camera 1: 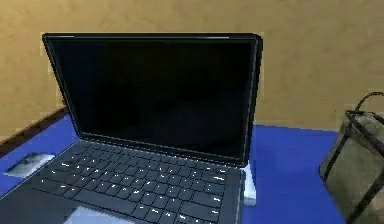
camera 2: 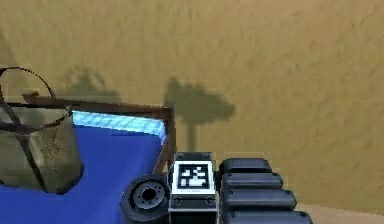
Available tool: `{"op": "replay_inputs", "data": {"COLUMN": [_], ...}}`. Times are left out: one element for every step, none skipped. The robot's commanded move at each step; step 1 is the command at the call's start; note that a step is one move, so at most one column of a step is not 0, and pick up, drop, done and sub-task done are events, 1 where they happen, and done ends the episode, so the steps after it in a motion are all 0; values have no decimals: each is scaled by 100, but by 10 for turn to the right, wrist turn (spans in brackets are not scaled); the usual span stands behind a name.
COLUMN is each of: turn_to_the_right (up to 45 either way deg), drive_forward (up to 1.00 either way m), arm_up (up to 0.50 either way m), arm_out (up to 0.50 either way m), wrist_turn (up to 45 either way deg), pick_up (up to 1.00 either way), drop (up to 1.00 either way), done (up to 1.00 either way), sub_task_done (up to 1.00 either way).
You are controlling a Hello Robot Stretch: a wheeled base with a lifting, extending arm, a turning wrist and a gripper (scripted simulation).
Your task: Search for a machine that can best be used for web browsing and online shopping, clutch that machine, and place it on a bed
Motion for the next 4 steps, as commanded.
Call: {"op": "replay_inputs", "data": {"turn_to_the_right": [450,180,-450,-450], "drive_forward": [0,0,0,0], "arm_up": [0,0,0,0], "arm_out": [0,0,0,0], "wrist_turn": [0,0,0,0], "pick_up": [0,0,0,0], "drop": [0,0,0,0], "done": [0,0,0,0], "sub_task_done": [0,0,0,0]}}
